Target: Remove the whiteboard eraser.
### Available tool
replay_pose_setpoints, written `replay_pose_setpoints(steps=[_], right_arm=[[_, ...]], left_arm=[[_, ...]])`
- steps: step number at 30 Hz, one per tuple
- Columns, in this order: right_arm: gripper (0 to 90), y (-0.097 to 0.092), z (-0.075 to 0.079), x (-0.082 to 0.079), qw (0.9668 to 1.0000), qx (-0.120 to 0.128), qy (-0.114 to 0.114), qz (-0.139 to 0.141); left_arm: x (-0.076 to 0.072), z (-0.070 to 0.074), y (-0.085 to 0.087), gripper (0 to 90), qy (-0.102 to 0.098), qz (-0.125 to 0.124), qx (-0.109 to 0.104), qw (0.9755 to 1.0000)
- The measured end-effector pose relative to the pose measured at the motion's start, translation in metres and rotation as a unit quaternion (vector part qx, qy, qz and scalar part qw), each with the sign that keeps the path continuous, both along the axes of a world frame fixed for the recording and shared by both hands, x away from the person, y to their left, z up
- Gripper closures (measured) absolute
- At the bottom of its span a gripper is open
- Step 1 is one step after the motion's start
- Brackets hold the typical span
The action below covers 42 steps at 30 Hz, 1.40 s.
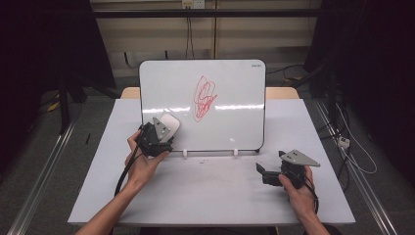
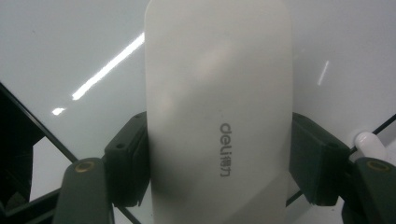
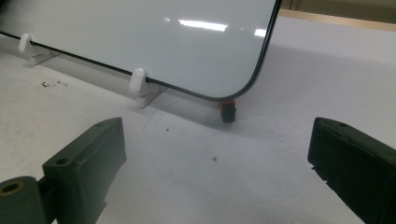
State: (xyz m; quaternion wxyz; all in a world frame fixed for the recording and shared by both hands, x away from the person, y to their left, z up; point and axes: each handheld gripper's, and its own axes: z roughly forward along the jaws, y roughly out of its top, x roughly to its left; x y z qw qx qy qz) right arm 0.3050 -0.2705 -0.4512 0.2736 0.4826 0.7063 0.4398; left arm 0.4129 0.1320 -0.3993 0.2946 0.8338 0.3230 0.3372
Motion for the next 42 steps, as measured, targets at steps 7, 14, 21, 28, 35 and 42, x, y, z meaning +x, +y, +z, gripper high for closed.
replay_pose_setpoints(steps=[7, 14, 21, 28, 35, 42], right_arm=[[4.3, 0.000, 0.000, 0.000, 1.0000, -0.001, -0.003, 0.000], [4.3, 0.002, 0.001, 0.000, 1.0000, -0.003, -0.001, 0.004], [4.3, 0.004, 0.001, 0.001, 1.0000, -0.003, -0.002, 0.003], [4.4, 0.004, 0.001, 0.002, 1.0000, -0.003, -0.001, 0.003], [4.6, 0.005, 0.002, 0.003, 1.0000, 0.001, -0.002, 0.000], [4.6, 0.005, 0.002, 0.002, 1.0000, -0.001, -0.001, 0.001]], left_arm=[[0.001, 0.000, 0.002, 30.6, 0.001, -0.001, -0.015, 0.9999], [0.001, 0.002, 0.005, 30.8, 0.005, -0.006, -0.021, 0.9997], [-0.001, 0.004, 0.008, 31.1, 0.018, -0.015, -0.034, 0.9992], [-0.011, 0.008, 0.009, 31.1, -0.001, -0.020, -0.058, 0.9981], [-0.012, 0.012, 0.018, 31.1, 0.001, -0.012, -0.078, 0.9969], [-0.013, 0.021, 0.023, 31.1, -0.009, -0.019, -0.113, 0.9934]])
